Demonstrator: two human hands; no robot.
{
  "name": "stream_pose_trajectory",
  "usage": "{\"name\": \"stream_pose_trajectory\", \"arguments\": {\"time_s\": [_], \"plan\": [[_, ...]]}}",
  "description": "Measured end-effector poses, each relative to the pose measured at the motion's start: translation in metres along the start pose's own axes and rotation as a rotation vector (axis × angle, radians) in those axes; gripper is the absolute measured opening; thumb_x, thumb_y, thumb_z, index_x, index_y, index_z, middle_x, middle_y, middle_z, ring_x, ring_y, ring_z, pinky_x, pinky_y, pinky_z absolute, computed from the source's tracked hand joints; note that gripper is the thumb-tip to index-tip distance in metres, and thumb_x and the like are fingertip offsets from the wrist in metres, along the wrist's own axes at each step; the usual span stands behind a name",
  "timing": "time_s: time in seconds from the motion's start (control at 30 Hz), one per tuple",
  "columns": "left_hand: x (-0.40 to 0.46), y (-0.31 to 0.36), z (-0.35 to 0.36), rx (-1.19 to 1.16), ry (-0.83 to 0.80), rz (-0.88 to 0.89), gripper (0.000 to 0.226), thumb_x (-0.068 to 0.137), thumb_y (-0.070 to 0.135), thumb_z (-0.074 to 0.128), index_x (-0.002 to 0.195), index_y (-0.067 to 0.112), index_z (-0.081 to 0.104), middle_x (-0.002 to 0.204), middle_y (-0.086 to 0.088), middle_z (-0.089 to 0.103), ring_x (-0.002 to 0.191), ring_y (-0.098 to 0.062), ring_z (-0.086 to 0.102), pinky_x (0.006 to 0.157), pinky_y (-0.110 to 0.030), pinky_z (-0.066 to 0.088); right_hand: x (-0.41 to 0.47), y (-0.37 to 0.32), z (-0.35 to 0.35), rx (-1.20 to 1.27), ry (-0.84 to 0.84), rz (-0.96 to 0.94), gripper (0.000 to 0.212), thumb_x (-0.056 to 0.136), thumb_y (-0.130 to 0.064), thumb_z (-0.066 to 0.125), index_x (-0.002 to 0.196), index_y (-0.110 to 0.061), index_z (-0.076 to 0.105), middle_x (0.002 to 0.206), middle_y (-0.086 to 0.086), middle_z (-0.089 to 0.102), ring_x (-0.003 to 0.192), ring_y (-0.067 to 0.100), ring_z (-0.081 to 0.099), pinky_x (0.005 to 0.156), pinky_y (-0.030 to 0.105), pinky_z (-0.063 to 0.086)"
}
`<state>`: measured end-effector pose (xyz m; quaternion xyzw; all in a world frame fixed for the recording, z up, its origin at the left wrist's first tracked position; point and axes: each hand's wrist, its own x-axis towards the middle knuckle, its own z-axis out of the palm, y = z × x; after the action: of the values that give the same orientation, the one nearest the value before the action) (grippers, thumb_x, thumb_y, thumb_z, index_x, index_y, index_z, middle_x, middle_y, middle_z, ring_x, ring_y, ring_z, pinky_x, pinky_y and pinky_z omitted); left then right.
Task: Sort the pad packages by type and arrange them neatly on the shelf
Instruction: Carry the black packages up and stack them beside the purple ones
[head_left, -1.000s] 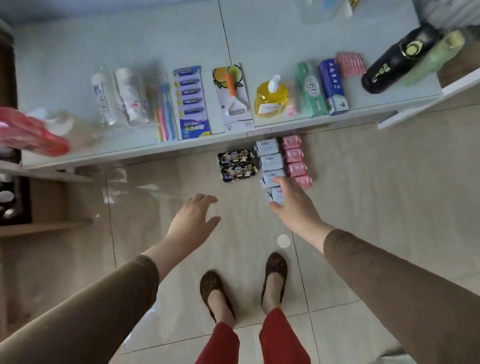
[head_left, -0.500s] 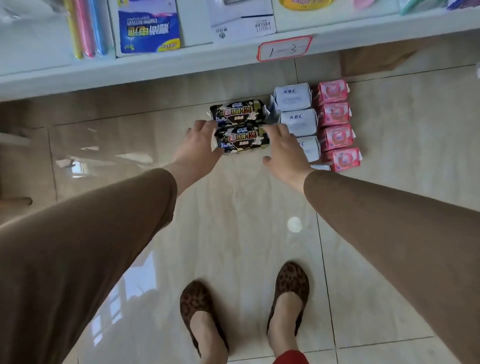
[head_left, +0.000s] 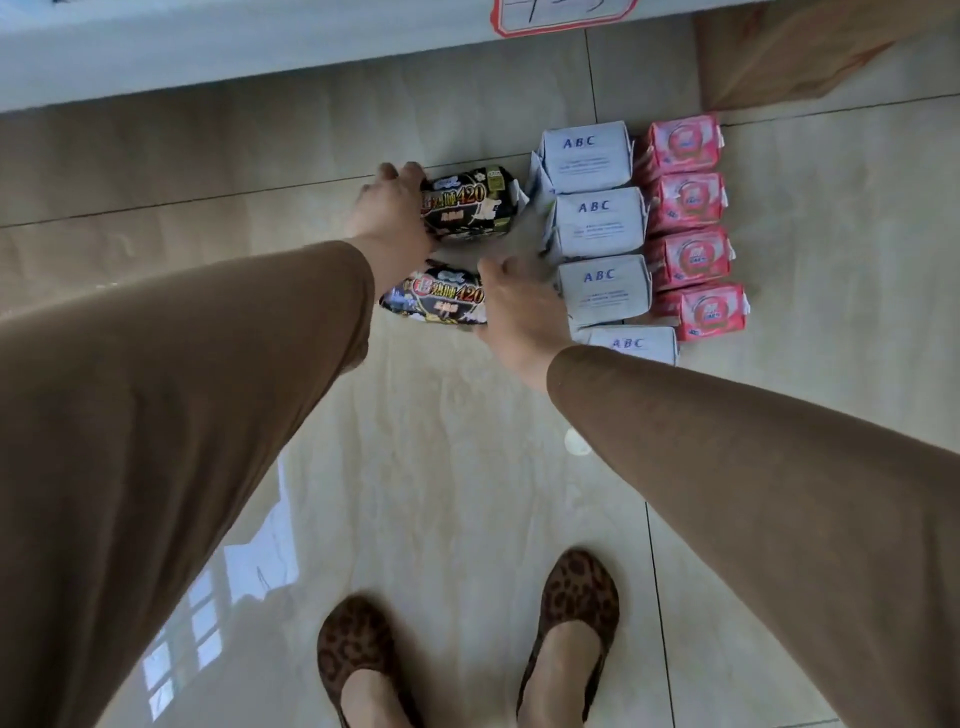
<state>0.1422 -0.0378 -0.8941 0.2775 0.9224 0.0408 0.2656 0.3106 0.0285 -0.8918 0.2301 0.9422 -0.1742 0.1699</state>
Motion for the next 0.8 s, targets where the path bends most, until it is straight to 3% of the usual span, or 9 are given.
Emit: {"name": "stream_pose_trajectory", "arguments": {"time_s": [0.2, 0.33, 0.43, 0.57, 0.7, 0.73, 0.8], "plan": [[-0.047, -0.019, -0.014, -0.058, 0.016, 0.051, 0.05, 0.081, 0.024, 0.075, 0.125, 0.012, 0.054, 0.115, -0.015, 0.055, 0.101, -0.038, 0.057, 0.077, -0.039, 0.045, -0.062, 0.015, -0.019, 0.258, -0.121, -0.045, 0.048, 0.079, -0.021, 0.076, 0.117, -0.01, 0.049, 0.11, 0.012, 0.057, 0.095, 0.032, 0.059, 0.066, 0.033, 0.038], [-0.121, -0.024, -0.073, -0.11, 0.007, 0.048, 0.046, 0.08, 0.032, 0.075, 0.12, 0.021, 0.056, 0.11, -0.006, 0.06, 0.092, -0.033, 0.062, 0.069, -0.036, 0.046, -0.133, 0.014, -0.082, 0.412, -0.15, -0.002, 0.045, 0.076, -0.025, 0.076, 0.113, -0.017, 0.05, 0.107, 0.002, 0.057, 0.089, 0.023, 0.06, 0.067, 0.034, 0.044], [-0.184, -0.017, -0.14, -0.169, 0.021, 0.059, 0.046, 0.078, 0.036, 0.075, 0.119, 0.032, 0.056, 0.108, 0.003, 0.064, 0.09, -0.026, 0.064, 0.066, -0.031, 0.042, -0.187, 0.006, -0.15, 0.562, -0.168, 0.082, 0.046, 0.072, -0.026, 0.078, 0.108, -0.025, 0.048, 0.102, -0.007, 0.059, 0.087, 0.014, 0.06, 0.072, 0.036, 0.05], [-0.269, 0.003, -0.255, -0.197, 0.079, 0.1, 0.044, 0.075, 0.043, 0.075, 0.112, 0.041, 0.051, 0.094, 0.015, 0.062, 0.087, -0.019, 0.061, 0.06, -0.029, 0.04, -0.254, -0.014, -0.266, 0.79, -0.12, 0.18, 0.054, 0.07, -0.022, 0.081, 0.109, -0.034, 0.045, 0.1, -0.016, 0.064, 0.086, -0.004, 0.063, 0.072, 0.028, 0.05], [-0.347, 0.024, -0.386, -0.203, 0.153, 0.195, 0.05, 0.073, 0.046, 0.078, 0.116, 0.036, 0.054, 0.093, 0.004, 0.056, 0.095, -0.023, 0.055, 0.072, -0.038, 0.051, -0.306, -0.046, -0.403, 0.934, -0.042, 0.167, 0.058, 0.067, -0.022, 0.082, 0.117, -0.03, 0.054, 0.116, 0.0, 0.067, 0.106, 0.018, 0.068, 0.094, 0.045, 0.055], [-0.365, 0.027, -0.419, -0.205, 0.183, 0.228, 0.05, 0.073, 0.046, 0.078, 0.115, 0.033, 0.055, 0.088, 0.005, 0.053, 0.095, -0.024, 0.054, 0.073, -0.039, 0.052, -0.318, -0.057, -0.438, 0.94, -0.012, 0.15, 0.057, 0.066, -0.024, 0.083, 0.116, -0.035, 0.056, 0.116, 0.001, 0.066, 0.105, 0.015, 0.068, 0.094, 0.041, 0.055], [-0.399, 0.032, -0.483, -0.214, 0.243, 0.294, 0.048, 0.075, 0.043, 0.078, 0.115, 0.027, 0.057, 0.085, 0.005, 0.054, 0.098, -0.026, 0.053, 0.074, -0.039, 0.05, -0.34, -0.08, -0.508, 0.909, 0.054, 0.119, 0.058, 0.067, -0.024, 0.087, 0.108, -0.054, 0.058, 0.114, -0.01, 0.063, 0.098, -0.008, 0.064, 0.086, 0.014, 0.052]]}}
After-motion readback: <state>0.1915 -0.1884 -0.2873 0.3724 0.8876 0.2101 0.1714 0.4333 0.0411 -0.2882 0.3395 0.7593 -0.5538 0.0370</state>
